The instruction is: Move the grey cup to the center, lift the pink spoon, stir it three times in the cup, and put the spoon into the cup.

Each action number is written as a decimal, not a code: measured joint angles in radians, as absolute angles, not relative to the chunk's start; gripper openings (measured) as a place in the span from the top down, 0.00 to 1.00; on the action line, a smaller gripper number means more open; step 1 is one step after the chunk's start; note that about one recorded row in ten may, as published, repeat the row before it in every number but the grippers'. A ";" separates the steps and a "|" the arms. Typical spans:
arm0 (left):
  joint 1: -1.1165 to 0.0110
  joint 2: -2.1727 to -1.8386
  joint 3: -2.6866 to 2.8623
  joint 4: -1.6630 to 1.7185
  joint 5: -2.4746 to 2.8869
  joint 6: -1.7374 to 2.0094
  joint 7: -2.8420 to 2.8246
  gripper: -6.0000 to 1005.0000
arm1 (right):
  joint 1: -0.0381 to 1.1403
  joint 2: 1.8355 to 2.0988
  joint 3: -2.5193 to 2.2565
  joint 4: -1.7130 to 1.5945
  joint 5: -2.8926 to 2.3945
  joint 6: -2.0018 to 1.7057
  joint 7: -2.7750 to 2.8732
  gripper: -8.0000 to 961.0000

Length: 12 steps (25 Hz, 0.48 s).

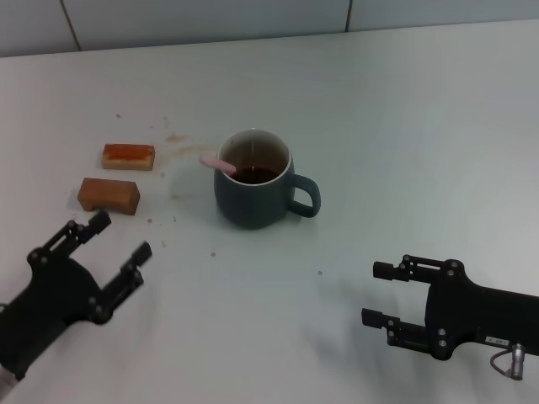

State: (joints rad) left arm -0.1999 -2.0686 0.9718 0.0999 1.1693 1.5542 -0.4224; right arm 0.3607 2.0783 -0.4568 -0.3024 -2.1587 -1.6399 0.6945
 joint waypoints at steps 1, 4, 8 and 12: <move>-0.183 -2.071 0.995 0.089 1.170 1.575 -0.342 0.49 | 0.361 2.078 -0.456 -0.302 -2.158 -1.640 0.694 0.33; -0.173 -2.075 1.008 0.049 1.170 1.589 -0.252 0.38 | 0.360 2.079 -0.455 -0.304 -2.156 -1.640 0.694 0.33; -0.185 -2.075 1.011 0.015 1.169 1.590 -0.255 0.26 | 0.359 2.079 -0.455 -0.304 -2.155 -1.640 0.694 0.33; -0.188 -2.074 1.013 0.010 1.169 1.595 -0.279 0.19 | 0.359 2.079 -0.455 -0.304 -2.155 -1.640 0.694 0.33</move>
